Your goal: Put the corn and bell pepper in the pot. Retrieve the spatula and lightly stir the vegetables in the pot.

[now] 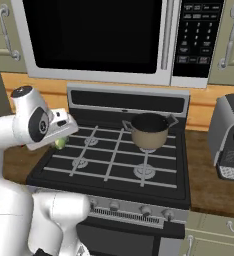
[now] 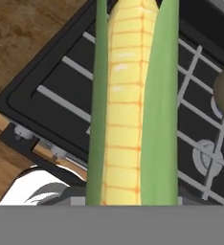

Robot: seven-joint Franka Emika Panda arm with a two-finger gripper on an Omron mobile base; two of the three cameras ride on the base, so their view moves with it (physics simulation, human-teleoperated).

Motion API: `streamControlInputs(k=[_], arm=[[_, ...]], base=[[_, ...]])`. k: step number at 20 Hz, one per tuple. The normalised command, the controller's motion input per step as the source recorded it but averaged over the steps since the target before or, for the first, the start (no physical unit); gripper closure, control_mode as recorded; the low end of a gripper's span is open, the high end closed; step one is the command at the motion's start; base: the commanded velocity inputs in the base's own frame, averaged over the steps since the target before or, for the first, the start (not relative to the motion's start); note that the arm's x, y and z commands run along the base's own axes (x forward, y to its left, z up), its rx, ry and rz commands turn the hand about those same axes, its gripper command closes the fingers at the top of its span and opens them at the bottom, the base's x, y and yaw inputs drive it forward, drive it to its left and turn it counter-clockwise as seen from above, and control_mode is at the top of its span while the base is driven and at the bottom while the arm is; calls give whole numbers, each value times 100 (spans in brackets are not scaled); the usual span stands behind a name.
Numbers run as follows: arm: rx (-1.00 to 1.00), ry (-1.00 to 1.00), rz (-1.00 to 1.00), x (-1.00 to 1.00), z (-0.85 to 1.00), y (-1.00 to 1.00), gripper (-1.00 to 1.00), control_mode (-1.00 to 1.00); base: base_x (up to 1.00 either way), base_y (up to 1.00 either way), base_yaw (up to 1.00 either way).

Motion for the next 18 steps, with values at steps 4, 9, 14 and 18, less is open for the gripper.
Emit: streamControlInputs(k=[4, 9, 14, 18], arm=[[-14, 2, 5, 3, 69, -100, 100, -100], [-54, 8, 6, 22, 13, -100, 100, -100], [-77, 9, 12, 41, 0, -97, 100, -100], [-72, 6, 10, 54, -1, -99, 100, -100]], base=[[0, 0, 0], [0, 0, 0], [0, 0, 0], [0, 0, 0]])
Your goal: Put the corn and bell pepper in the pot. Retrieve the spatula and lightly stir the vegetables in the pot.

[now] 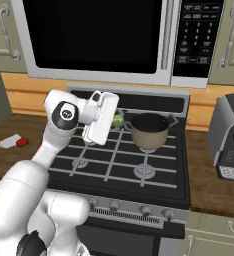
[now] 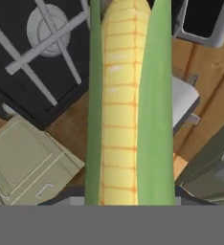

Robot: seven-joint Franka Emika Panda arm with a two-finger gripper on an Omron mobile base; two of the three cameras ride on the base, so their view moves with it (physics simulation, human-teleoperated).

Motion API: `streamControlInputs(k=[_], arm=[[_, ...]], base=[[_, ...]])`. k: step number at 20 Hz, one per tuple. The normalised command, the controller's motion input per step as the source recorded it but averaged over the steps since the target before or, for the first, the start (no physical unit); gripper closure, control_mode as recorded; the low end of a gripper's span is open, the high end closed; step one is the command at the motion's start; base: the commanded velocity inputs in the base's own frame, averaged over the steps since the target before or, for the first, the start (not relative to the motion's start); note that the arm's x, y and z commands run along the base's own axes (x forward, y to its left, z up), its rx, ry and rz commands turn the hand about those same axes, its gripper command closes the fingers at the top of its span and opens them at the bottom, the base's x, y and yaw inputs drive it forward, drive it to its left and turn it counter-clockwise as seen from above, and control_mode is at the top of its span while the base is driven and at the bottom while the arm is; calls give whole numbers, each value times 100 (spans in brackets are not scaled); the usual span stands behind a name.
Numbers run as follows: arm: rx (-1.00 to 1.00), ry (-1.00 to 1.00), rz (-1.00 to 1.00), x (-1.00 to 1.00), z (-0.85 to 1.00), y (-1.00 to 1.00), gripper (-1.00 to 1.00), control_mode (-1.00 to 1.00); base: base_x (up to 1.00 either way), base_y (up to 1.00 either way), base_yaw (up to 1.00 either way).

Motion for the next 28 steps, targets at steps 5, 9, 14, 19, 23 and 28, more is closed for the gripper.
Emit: streamControlInputs(k=[5, 9, 14, 19, 23, 28], arm=[[-37, 6, -1, 74, -19, -67, 100, -100], [1, 16, -2, 56, -6, -20, 100, -100], [5, 19, -1, 60, 27, 0, 100, -100], [0, 10, -3, 88, -1, -6, 100, -100], [-2, 3, -1, 79, -32, -20, 100, -100], [-2, 0, 0, 47, -44, -38, 100, -100]], base=[[0, 0, 0], [0, 0, 0], [0, 0, 0], [0, 0, 0], [0, 0, 0], [0, 0, 0]])
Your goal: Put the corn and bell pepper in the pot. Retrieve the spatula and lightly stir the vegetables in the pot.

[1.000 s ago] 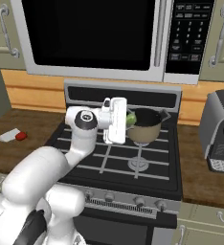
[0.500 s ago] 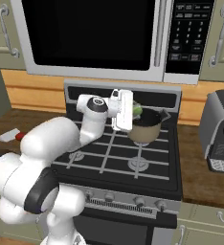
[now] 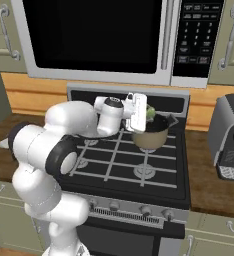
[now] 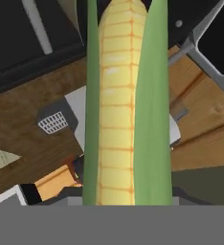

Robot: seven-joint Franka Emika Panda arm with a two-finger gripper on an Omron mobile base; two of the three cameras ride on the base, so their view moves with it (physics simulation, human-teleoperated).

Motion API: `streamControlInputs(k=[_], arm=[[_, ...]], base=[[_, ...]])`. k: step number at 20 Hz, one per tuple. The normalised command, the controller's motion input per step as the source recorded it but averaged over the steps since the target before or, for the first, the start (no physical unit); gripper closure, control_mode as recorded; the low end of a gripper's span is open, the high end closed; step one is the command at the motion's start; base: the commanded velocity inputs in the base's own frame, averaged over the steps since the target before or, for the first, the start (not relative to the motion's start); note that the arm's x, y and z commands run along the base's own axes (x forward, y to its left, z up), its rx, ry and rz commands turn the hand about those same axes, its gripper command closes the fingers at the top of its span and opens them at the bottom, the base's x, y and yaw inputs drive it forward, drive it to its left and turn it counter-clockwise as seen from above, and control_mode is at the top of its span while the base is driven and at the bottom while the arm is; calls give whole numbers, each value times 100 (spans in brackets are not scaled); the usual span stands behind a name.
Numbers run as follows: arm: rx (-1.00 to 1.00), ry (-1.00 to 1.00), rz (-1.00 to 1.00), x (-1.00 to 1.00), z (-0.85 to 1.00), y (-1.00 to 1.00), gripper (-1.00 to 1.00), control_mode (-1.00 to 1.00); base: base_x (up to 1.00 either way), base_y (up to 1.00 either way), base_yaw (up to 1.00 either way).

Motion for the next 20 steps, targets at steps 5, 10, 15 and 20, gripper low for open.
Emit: streamControlInputs(k=[5, 10, 15, 20], arm=[[-5, 0, 0, 61, -50, -30, 100, -100], [-1, 0, 0, 67, -17, -4, 100, -100], [0, 0, 0, 60, -44, -1, 100, -100], [0, 0, 0, 29, -38, 0, -100, -100]], base=[[0, 0, 0], [0, 0, 0], [0, 0, 0], [0, 0, 0]])
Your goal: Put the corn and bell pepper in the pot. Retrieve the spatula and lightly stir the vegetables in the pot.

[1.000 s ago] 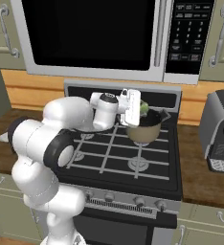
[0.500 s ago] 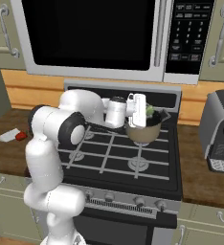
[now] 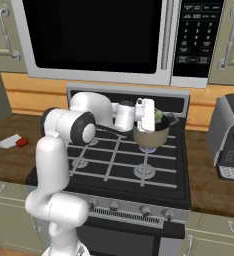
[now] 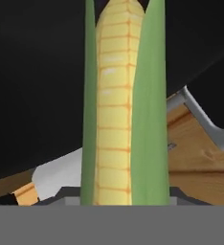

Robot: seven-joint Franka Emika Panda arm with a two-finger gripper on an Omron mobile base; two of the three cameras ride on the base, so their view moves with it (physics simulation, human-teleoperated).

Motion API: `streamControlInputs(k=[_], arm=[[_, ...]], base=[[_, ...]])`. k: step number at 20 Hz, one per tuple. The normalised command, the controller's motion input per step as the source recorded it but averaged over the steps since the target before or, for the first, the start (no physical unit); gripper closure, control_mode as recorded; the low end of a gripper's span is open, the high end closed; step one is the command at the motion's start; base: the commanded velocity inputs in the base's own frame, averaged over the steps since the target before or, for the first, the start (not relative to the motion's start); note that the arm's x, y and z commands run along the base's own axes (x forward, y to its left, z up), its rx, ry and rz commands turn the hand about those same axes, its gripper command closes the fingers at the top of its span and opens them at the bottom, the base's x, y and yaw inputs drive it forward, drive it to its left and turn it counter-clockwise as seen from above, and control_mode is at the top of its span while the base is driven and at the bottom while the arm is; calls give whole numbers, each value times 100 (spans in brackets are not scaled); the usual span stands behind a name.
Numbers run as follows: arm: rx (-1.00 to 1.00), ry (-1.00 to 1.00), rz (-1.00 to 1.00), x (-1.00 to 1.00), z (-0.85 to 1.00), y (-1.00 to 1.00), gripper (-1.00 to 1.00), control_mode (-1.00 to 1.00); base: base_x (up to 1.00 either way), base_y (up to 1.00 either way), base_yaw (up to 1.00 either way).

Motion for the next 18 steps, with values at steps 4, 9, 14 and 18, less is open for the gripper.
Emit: streamControlInputs(k=[4, 9, 14, 18], arm=[[0, 0, 0, 3, -13, -4, -100, -100], [2, 0, 0, -49, 9, 0, -100, -100], [10, -3, -5, -89, 48, 20, -100, -100], [9, -3, -5, -100, 44, 64, -100, -100]], base=[[0, 0, 0], [0, 0, 0], [0, 0, 0], [0, 0, 0]])
